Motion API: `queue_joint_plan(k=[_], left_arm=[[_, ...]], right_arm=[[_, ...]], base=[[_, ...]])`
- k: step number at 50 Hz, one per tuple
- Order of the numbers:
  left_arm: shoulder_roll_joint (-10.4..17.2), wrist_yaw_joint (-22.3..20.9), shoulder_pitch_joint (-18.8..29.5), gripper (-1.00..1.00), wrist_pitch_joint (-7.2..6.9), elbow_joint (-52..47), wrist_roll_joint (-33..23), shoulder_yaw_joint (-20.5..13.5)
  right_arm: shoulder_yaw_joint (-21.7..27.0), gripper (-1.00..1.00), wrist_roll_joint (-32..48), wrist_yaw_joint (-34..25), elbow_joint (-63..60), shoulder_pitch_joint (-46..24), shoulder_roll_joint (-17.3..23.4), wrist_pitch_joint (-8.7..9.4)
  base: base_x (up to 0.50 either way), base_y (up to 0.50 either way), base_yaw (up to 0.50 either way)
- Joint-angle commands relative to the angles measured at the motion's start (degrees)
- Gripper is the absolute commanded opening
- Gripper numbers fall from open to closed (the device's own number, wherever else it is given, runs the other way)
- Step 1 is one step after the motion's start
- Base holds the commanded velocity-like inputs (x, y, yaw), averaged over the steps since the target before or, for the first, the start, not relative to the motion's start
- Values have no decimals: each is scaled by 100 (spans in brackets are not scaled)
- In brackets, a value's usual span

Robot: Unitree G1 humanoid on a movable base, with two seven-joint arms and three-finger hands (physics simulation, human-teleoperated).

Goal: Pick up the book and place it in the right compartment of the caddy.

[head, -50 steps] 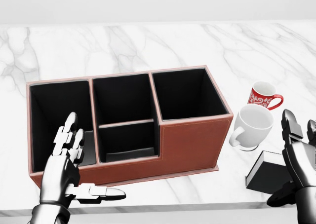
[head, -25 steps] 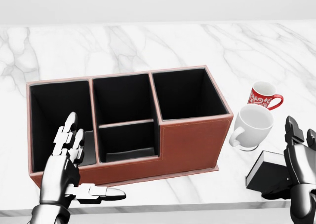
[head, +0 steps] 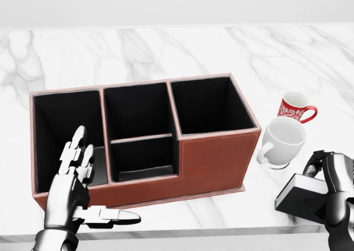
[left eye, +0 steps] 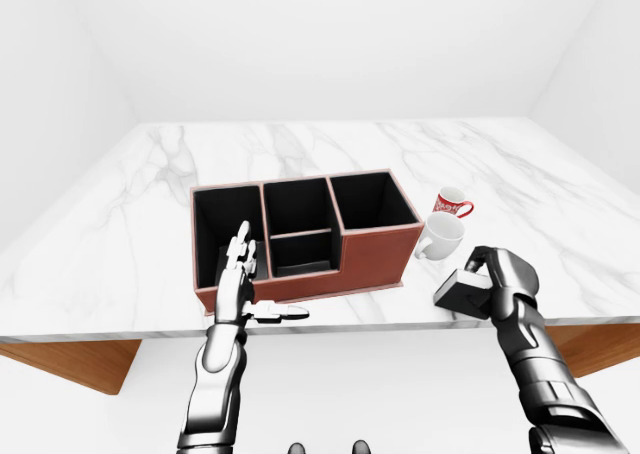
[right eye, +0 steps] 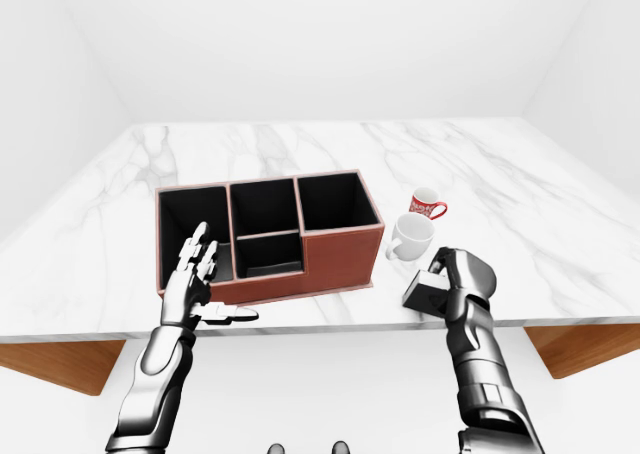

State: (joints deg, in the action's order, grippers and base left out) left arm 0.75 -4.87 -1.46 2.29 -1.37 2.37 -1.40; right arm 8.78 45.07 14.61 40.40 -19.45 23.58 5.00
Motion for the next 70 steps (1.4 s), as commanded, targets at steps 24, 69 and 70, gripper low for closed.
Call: queue_joint_plan(k=[24, 69, 70], left_arm=[[-5, -10, -26, 100, -62, -101, 45, 7], [-6, -15, -28, 100, -8, -35, 31, 17], [-7, -13, -21, 100, -1, -20, 31, 15]], right_arm=[[321, -100, 448, -1814, -2928, 1512, -495, 0], [1101, -100, 2836, -5432, -8046, 1834, -1370, 0], [1096, -100, 2850, -5461, -8080, 1807, -1371, 0]], base=[[0, 0, 0], [0, 0, 0], [0, 0, 0]])
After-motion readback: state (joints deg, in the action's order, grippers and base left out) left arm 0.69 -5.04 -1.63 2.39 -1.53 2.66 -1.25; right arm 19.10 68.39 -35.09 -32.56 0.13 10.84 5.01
